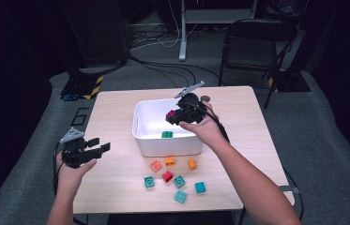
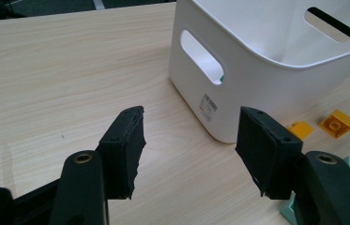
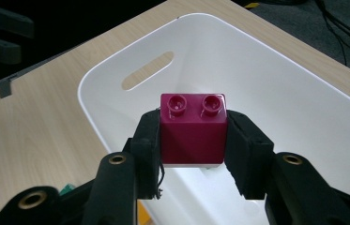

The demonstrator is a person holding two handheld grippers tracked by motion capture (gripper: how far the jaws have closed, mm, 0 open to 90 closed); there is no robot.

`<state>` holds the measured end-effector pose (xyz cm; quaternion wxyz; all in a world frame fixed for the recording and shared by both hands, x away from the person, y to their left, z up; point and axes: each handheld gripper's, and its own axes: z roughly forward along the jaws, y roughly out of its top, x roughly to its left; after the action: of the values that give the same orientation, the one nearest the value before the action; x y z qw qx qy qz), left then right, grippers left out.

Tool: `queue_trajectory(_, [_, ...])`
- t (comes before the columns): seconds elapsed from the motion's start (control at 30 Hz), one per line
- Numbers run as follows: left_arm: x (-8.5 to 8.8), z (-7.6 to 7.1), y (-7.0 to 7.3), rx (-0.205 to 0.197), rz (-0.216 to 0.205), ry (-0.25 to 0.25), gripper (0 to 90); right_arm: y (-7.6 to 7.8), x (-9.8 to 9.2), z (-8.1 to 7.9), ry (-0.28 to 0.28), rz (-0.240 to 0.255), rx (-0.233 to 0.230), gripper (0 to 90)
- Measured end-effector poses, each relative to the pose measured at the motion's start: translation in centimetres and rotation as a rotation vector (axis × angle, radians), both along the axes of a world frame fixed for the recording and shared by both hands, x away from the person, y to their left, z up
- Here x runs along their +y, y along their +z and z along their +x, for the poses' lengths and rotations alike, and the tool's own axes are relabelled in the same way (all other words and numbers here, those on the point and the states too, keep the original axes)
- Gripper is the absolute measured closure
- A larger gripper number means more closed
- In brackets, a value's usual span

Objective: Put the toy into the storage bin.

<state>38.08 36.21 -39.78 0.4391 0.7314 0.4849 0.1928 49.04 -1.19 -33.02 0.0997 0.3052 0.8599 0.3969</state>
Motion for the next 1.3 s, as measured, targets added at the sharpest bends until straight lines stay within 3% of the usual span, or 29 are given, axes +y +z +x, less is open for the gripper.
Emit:
queue_trajectory(0.17, [-0.2, 0.1, -0.1, 0.001, 0.001, -0.004, 41.7, -1.0, 0.4, 1.4, -0.032, -0.023, -0.016, 58.3])
queue_trajectory(0.7, [-0.2, 0.2, -0.2, 0.006, -0.003, -0.007, 41.7, -2.8, 1.9, 5.6, -0.112, -0.027, -0.023, 58.3])
queue_trajectory(1.3, [-0.2, 0.2, -0.3, 0.010, -0.001, -0.014, 41.6, -5.6, 3.3, 7.5, -0.142, -0.074, -0.004, 58.2])
